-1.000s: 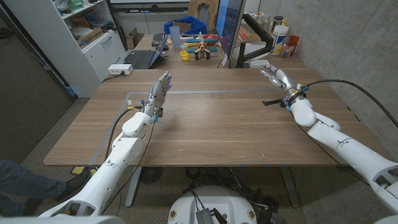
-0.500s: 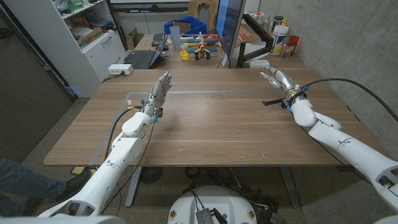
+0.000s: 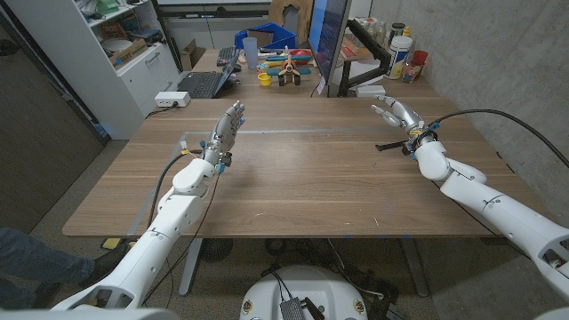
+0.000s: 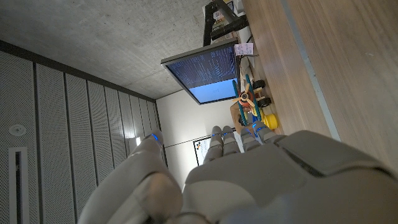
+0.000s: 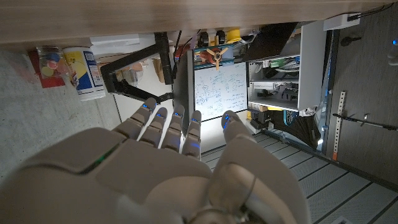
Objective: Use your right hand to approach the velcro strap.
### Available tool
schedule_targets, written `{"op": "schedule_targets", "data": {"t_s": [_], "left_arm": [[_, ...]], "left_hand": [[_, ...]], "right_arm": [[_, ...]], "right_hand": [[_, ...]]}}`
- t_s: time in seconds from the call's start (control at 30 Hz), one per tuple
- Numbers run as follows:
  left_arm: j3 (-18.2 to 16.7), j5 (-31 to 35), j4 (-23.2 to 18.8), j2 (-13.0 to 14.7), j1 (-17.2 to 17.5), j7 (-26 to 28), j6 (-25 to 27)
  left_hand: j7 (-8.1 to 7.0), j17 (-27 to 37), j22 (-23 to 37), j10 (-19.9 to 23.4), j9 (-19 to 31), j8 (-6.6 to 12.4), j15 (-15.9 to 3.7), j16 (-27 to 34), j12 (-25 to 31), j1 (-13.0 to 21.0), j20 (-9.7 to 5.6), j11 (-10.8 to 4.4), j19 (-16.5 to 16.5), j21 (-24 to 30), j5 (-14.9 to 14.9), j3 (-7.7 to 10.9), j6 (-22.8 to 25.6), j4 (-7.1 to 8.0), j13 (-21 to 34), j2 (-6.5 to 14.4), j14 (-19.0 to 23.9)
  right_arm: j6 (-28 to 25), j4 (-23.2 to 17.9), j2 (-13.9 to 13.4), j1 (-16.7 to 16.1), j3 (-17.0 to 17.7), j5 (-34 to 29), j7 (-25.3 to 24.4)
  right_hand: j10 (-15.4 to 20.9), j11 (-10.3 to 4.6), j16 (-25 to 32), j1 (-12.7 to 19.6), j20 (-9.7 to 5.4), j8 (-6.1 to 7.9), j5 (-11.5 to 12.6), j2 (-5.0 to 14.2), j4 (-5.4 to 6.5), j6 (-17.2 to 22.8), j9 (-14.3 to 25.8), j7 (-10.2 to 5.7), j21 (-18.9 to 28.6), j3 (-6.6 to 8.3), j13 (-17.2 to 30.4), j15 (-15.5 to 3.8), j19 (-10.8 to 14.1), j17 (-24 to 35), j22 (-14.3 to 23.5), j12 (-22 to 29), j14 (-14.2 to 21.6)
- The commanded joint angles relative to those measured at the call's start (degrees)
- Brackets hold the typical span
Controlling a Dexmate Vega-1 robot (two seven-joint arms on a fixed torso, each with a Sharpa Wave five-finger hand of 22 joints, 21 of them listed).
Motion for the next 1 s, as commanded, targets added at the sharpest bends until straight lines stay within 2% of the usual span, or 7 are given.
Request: {"op": "schedule_targets", "data": {"t_s": [0.03, 1.0], "left_arm": [[-0.02, -0.01, -0.17, 0.17, 0.06, 0.07, 0.18], [-0.07, -0.28, -0.36, 0.16, 0.56, 0.04, -0.30]], "left_hand": [[0.32, 0.28, 0.21, -0.21, 0.14, 0.17, 0.12, 0.23, 0.41, 0.13, 0.55, -0.42, -3.89, -0.19, 0.00, -0.18, 0.32, 0.02, 0.11, 0.57, -0.39], [0.37, 0.28, 0.23, -0.30, 0.14, 0.16, 0.03, 0.24, 0.37, 0.18, 0.60, -0.22, -3.79, -0.64, -0.03, -0.38, 0.41, 0.00, 0.11, 0.64, -0.39]], "right_arm": [[-4.61, -1.63, -1.14, 0.27, -1.18, -2.35, 0.63], [-9.14, -3.18, -2.28, 0.34, -2.55, -3.44, 1.90]], "right_hand": [[-0.48, 0.01, 0.00, -0.29, -0.56, -0.13, -0.03, 0.06, -0.21, -0.35, 0.03, -0.29, -0.34, 0.15, 0.35, 0.00, -0.33, 0.11, 0.19, -0.16, -0.66], [-2.02, 0.26, -0.08, -0.55, 0.04, -0.19, -0.06, -0.13, -0.34, -1.13, 0.02, -0.19, -1.60, 0.22, 0.37, 0.87, -1.72, 0.07, 0.19, -0.42, -2.12]]}}
